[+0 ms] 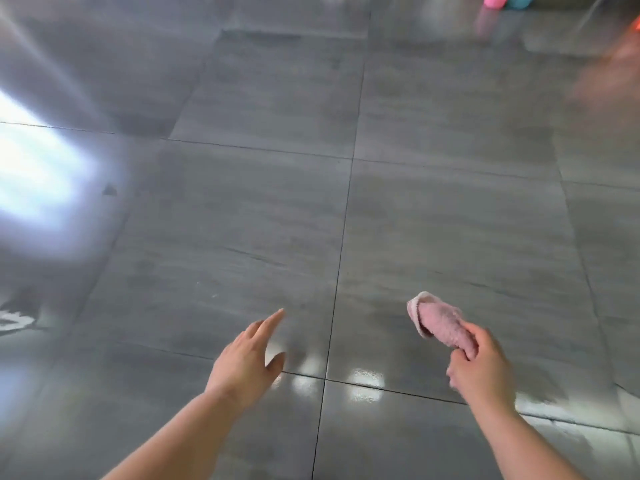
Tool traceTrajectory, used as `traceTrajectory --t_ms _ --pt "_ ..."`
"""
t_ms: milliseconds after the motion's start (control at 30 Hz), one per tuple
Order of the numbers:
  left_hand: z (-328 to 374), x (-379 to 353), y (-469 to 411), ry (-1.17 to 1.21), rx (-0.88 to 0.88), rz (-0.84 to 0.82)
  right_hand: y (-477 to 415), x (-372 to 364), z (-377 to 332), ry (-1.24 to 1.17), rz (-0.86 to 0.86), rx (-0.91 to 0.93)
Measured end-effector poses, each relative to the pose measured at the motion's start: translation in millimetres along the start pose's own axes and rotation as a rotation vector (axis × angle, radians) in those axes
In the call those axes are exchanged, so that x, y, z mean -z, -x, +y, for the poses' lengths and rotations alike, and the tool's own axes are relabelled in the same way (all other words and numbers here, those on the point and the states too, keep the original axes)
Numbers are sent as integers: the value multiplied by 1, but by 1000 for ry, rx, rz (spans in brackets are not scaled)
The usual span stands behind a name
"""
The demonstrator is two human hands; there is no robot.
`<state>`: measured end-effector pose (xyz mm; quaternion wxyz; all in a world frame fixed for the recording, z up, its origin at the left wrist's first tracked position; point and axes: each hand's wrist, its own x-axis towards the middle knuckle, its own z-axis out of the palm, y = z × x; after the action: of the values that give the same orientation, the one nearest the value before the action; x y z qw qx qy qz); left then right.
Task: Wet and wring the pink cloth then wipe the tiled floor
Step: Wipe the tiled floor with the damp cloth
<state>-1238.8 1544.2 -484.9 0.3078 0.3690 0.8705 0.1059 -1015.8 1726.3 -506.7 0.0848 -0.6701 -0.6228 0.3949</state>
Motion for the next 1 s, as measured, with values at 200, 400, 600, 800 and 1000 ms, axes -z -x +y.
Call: traceTrajectory --t_ms 200,400,600,800,1000 --pt "19 182 98 62 245 97 97 69 -168 -54 -257 -6" --pt "39 323 199 229 390 172 191 139 -295 -135 -418 5" --pt "12 357 252 327 570 252 226 127 -332 -111 -424 19" --pt "-7 331 248 391 770 246 200 86 -340 30 -617 -30" --pt "-33 288 186 429 821 290 137 14 -340 194 -806 21"
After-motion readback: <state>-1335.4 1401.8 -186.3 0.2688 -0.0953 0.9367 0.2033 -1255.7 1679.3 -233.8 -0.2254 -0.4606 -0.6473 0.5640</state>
